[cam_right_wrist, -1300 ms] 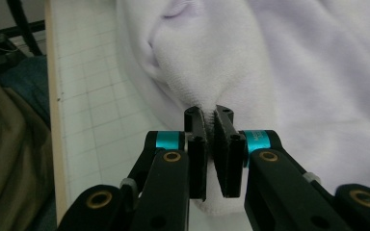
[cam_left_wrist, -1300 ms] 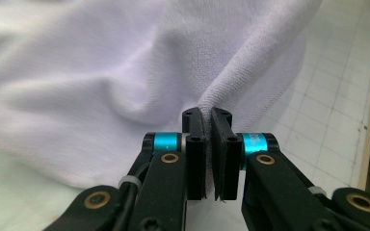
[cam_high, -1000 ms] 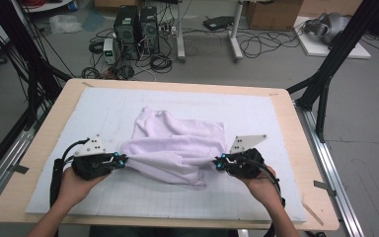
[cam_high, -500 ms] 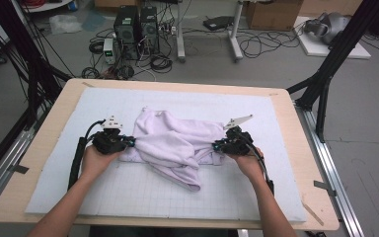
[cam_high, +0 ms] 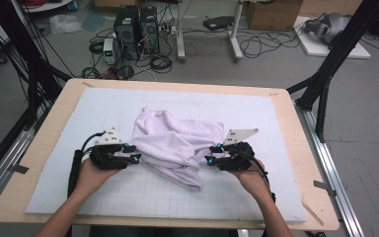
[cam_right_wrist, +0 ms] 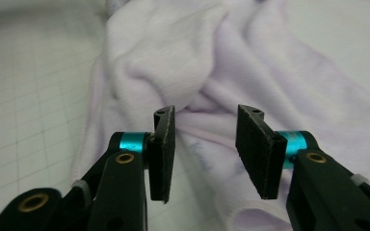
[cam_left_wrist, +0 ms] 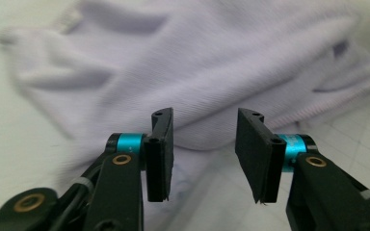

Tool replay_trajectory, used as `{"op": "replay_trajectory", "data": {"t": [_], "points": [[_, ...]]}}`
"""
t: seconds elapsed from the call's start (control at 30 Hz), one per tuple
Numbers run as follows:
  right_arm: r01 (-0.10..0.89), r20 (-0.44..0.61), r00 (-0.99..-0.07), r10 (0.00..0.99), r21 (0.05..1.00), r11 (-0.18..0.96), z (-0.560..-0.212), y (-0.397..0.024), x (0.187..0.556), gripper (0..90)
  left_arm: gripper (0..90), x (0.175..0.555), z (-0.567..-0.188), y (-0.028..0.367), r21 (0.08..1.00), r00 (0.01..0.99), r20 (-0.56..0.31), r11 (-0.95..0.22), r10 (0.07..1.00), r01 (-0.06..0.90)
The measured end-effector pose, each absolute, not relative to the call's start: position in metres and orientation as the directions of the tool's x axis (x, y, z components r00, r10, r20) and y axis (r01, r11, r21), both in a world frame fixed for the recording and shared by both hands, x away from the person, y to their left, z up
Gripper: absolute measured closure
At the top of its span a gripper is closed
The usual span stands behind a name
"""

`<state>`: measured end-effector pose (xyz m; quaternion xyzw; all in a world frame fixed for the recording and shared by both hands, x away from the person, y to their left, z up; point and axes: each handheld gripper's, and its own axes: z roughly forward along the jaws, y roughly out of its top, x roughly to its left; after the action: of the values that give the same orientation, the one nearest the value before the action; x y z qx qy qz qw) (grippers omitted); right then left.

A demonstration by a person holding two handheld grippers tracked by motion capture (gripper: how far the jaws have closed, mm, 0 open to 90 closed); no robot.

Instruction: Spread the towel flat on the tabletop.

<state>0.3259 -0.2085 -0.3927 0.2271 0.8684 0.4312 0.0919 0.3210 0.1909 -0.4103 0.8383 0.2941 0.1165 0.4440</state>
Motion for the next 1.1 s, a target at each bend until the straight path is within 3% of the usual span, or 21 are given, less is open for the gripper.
{"op": "replay_trajectory", "data": {"t": [0.3, 0.37, 0.4, 0.43, 0.6, 1.1], "points": [[0.331, 0.076, -0.904, 0.421, 0.747, 0.576, -0.423, -0.180, 0.325, 56.0, 60.0, 0.322, -0.433, 0.148, 0.782, 0.851, -0.061, -0.505, 0.521, 0.365], [0.327, 0.075, -0.906, 0.418, 0.750, 0.575, -0.424, -0.178, 0.326, 58.8, 65.4, 0.324, -0.433, 0.145, 0.784, 0.849, -0.065, -0.500, 0.525, 0.369], [0.325, 0.076, -0.907, 0.414, 0.750, 0.575, -0.425, -0.176, 0.327, 63.2, 72.0, 0.325, -0.433, 0.145, 0.785, 0.850, -0.061, -0.501, 0.524, 0.365], [0.318, 0.073, -0.913, 0.402, 0.745, 0.586, -0.426, -0.172, 0.328, 71.6, 84.6, 0.324, -0.433, 0.144, 0.787, 0.850, -0.054, -0.502, 0.523, 0.359], [0.305, 0.093, -0.925, 0.367, 0.759, 0.575, -0.421, -0.173, 0.325, 82.8, 87.3, 0.319, -0.425, 0.148, 0.795, 0.850, -0.039, -0.499, 0.525, 0.345], [0.181, 0.012, -0.952, 0.305, 0.828, 0.531, -0.355, -0.166, 0.295, 84.5, 87.4, 0.290, -0.360, 0.199, 0.857, 0.810, 0.046, -0.440, 0.584, 0.268]]}}
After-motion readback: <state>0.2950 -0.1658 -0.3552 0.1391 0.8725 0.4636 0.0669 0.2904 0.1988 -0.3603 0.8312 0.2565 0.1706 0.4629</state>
